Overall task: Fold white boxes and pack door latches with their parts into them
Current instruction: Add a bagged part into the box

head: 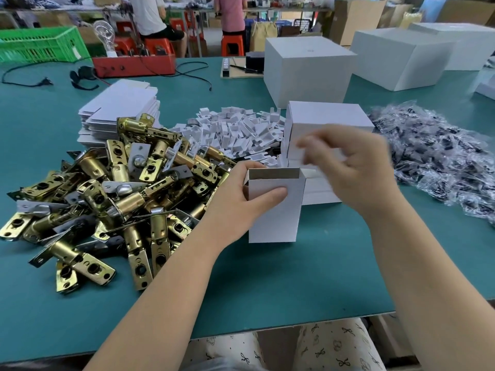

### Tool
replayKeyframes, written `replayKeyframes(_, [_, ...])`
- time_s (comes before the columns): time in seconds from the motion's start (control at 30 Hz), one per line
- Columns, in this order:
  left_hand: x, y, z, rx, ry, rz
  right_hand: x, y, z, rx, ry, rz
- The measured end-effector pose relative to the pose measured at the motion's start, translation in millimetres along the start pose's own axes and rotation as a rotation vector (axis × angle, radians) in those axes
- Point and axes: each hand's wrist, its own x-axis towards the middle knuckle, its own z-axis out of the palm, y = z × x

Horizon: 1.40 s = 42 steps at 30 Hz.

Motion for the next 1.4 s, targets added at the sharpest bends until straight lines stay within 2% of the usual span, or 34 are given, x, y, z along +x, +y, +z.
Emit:
replayKeyframes(0.1, [-1,0,-1,0.052,0.006,-0.002,-3,27,-19,0.226,0.551,0.107])
replayKeyframes(0.17, [-1,2,0,0.106,0.013,0.018,-2,55,-38,0.199,0.751,0.244])
replayKeyframes(0.2, [-2,3,0,0.122,0.015,0.035,0,71,-48,0.112,0.742,0.340])
replayKeyframes(0.23, [-3,4,1,0.131,0.016,0.057,1,89,-56,-0.034,0.643,0.459])
replayKeyframes(0.3, [-5,5,3,0.171,0.014,0.111,-7,126,-67,-0.440,0.293,0.676])
replayKeyframes(0.37, [-6,5,5,0.223,-0.006,0.160,-20,153,-71,-0.731,0.057,0.751])
replayKeyframes(0.47, [-6,2,7,0.206,-0.019,0.190,-30,170,-65,-0.921,-0.103,0.793])
replayKeyframes(0.67, [-6,0,6,0.219,-0.008,0.216,-30,184,-61,-0.991,-0.150,0.873])
replayKeyframes(0.8, [-5,0,5,0.273,0.004,0.235,-35,182,-64,-0.907,-0.086,0.813])
replayKeyframes(0.93, [-5,0,5,0.296,0.011,0.243,-38,170,-65,-0.676,0.163,0.664])
replayKeyframes(1.1, [-5,-1,4,0.252,0.019,0.218,-40,162,-61,-0.220,0.404,0.694])
replayKeyframes(1.2, [-6,-1,3,0.228,0.019,0.218,-38,165,-60,-0.079,0.435,0.741])
replayKeyframes(1.3, [-6,-2,3,0.234,0.022,0.221,-38,168,-55,-0.090,0.370,0.782])
replayKeyframes(1.4, [-6,-1,3,0.227,0.021,0.230,-38,164,-57,-0.088,0.393,0.756])
